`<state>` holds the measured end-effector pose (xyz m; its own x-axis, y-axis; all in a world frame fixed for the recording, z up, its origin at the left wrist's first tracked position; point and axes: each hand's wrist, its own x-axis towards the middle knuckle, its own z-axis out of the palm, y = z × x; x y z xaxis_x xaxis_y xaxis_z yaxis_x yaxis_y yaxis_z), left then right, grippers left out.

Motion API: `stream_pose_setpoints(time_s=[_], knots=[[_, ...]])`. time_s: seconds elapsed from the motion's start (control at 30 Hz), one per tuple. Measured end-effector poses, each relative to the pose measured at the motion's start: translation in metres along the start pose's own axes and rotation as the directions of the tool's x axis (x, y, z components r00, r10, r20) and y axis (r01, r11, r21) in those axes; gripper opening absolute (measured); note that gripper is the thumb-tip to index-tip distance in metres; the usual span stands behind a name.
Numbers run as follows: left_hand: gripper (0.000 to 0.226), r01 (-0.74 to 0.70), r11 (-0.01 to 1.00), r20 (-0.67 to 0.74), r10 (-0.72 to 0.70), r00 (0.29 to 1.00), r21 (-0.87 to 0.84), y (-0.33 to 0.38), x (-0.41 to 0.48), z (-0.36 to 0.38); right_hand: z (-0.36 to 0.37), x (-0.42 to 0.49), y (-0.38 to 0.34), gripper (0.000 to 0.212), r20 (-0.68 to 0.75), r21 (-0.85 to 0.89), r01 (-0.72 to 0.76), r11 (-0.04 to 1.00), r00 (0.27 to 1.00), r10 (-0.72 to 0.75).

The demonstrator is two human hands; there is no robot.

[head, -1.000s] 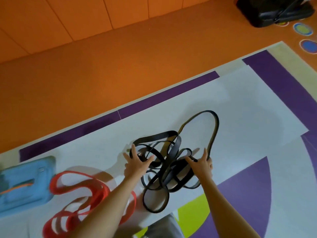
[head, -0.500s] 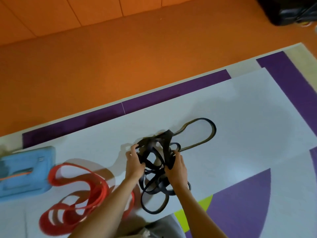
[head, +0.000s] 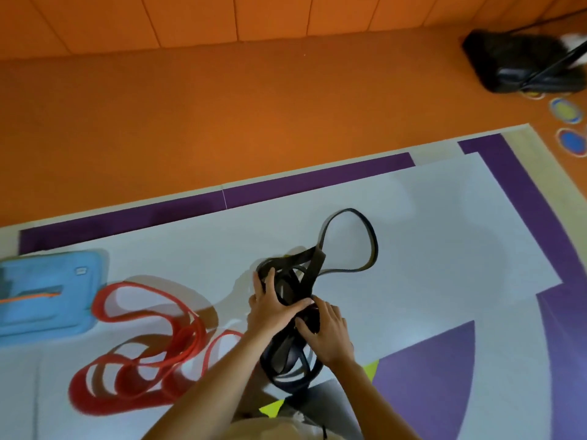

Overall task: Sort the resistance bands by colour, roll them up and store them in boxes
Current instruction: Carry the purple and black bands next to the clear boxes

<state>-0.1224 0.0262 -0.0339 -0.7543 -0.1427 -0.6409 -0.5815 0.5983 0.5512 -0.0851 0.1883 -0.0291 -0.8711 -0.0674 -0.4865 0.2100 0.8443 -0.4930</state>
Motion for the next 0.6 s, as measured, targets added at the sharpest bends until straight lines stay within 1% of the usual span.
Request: stream_pose_setpoints(time_s=[0.07,0.13,0.17,0.2,0.3,0.47,0.53,0.6], knots=[[0.133,0.042,0.998,-0.044,-0.04,0.998,0.043,0.007,-0.004,0.014,-0.014,0.007,0.014,0.051,-0.086,0.031,-0.003,1.0,0.996,0.006],[0.143,0.097,0.994,-0.056,-0.094,0.994,0.041,0.013,-0.004,0.026,-0.031,0.023,0.033,0.038,-0.192,0.025,-0.02,0.999,0.981,0.025],[0.146,0.119,0.992,-0.06,-0.117,0.991,0.029,0.017,-0.003,0.031,-0.04,0.033,0.042,0.037,-0.222,-0.002,-0.037,0.999,0.974,0.036],[0.148,0.141,0.99,-0.07,-0.139,0.988,0.019,0.02,-0.003,0.036,-0.051,0.043,0.05,0.04,-0.224,-0.031,-0.059,0.998,0.973,0.051],[0.155,0.22,0.975,-0.123,-0.214,0.969,0.041,0.034,-0.003,0.05,-0.084,0.077,0.074,0.053,-0.164,-0.066,-0.12,0.991,0.981,0.108],[0.16,0.332,0.941,-0.203,-0.313,0.928,0.063,0.058,0.001,0.07,-0.124,0.127,0.096,0.07,-0.026,-0.048,-0.122,0.991,0.992,0.121],[0.156,0.357,0.93,-0.242,-0.328,0.913,0.086,0.062,0.002,0.078,-0.129,0.138,0.099,0.075,0.034,-0.038,-0.102,0.994,0.994,0.103],[0.145,0.363,0.928,-0.3,-0.324,0.897,0.084,0.061,0.004,0.083,-0.131,0.146,0.1,0.076,0.071,-0.069,-0.09,0.994,0.993,0.094]])
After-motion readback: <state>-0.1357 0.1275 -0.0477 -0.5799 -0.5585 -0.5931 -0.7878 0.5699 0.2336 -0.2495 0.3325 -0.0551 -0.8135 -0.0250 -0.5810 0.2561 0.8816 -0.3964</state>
